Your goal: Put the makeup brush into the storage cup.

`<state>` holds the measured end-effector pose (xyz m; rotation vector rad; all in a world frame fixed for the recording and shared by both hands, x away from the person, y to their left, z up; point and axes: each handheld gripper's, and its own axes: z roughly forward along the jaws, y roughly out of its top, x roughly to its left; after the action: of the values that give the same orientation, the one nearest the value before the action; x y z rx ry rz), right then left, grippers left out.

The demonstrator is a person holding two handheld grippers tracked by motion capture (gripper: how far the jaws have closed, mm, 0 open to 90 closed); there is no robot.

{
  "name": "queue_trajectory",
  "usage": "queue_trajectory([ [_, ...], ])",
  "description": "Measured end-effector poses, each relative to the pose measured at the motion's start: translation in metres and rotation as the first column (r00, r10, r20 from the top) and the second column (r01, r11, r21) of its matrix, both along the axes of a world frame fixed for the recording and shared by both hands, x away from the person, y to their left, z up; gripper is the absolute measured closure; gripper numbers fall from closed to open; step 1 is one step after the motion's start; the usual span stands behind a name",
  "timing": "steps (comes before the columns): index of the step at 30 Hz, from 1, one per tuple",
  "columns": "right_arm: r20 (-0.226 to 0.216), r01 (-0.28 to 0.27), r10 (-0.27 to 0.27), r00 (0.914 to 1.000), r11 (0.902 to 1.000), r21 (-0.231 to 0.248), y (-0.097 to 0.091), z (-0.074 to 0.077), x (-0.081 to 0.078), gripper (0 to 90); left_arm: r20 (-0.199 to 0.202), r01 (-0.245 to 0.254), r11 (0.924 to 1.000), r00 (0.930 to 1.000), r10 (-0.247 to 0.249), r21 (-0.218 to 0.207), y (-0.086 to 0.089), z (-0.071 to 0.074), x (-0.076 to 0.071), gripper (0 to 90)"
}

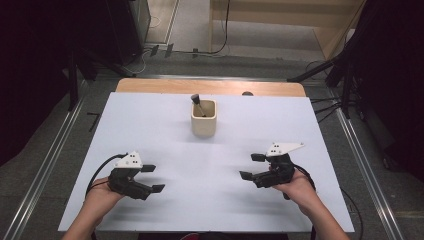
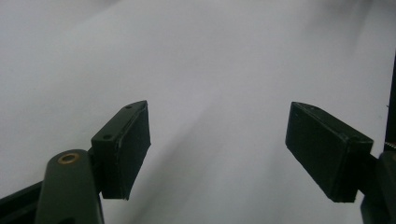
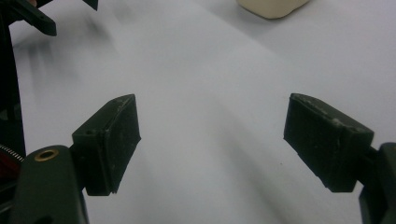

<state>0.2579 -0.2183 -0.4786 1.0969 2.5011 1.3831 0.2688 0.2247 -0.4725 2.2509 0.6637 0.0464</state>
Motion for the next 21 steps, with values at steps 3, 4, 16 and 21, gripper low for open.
queue_trajectory([
  [3,0.003,-0.004,0.004,1.0,1.0,-0.004,-0.003,-0.001,-0.002,20.0,0.0,0.004,1.0,1.0,-0.004,0.005,0.0,0.0,0.0,22.7],
  [4,0.008,-0.003,0.003,1.0,1.0,-0.007,-0.004,-0.001,-0.003,20.2,-0.001,0.004,1.0,1.0,-0.004,0.006,0.0,0.0,0.0,22.7],
  [16,0.012,0.016,-0.016,0.9998,0.9998,-0.01,-0.018,-0.002,-0.011,20.7,-0.002,0.006,1.0,1.0,-0.006,0.007,0.001,0.0,0.0,22.7],
  [21,0.01,0.025,-0.025,0.9996,0.9996,-0.014,-0.023,-0.003,-0.013,20.9,-0.002,0.004,1.0,1.0,-0.004,0.005,0.001,0.0,0.0,22.6],
])
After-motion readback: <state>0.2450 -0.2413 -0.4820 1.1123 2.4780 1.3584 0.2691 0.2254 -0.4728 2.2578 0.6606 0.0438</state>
